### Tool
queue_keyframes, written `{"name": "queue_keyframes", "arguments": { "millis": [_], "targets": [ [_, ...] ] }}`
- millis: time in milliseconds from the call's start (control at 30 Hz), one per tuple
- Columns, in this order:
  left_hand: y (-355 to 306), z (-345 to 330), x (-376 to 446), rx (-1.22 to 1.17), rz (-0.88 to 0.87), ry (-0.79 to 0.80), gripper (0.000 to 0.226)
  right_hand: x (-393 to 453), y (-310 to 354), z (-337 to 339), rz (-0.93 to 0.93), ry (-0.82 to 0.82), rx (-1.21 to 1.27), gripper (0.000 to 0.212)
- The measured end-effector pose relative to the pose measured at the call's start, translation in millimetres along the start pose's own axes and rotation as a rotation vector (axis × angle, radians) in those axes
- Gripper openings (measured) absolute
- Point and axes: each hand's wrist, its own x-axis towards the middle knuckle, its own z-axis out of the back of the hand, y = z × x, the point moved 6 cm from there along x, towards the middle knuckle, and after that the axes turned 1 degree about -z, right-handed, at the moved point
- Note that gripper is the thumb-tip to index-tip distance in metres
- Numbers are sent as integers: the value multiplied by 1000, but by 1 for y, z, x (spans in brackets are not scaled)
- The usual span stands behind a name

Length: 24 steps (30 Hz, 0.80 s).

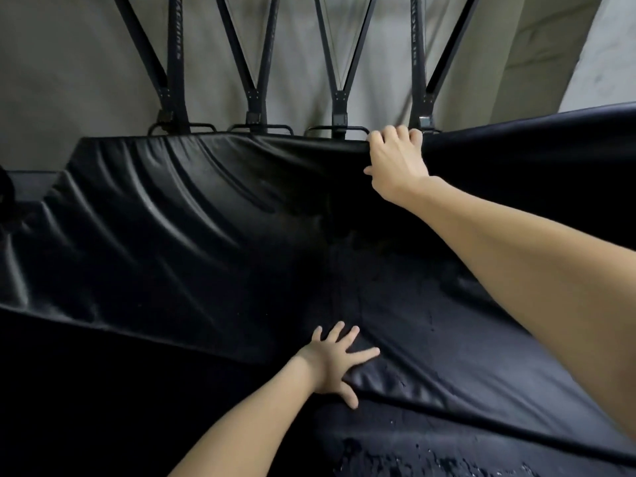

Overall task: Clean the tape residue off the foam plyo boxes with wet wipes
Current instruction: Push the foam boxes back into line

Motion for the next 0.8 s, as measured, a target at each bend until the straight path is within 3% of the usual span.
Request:
{"name": "queue_keyframes", "arguments": {
  "millis": [233, 400, 533, 633, 800],
  "targets": [
    [-8, -21, 4, 234, -61, -59, 77, -31, 2, -48, 8, 32, 36, 33],
    [-23, -9, -1, 242, 34, -71, 109, -52, 12, -62, 42, -27, 29, 38],
    [-29, 8, -8, 255, 97, -110, 108, -75, 18, -64, 80, -36, 61, 58],
    [-45, 17, -25, 286, 67, -174, 93, -98, 15, -63, 82, -70, 94, 65],
    [-91, 28, -72, 288, 20, -151, 85, -129, 4, -48, 91, -118, 116, 62]
  ]
}}
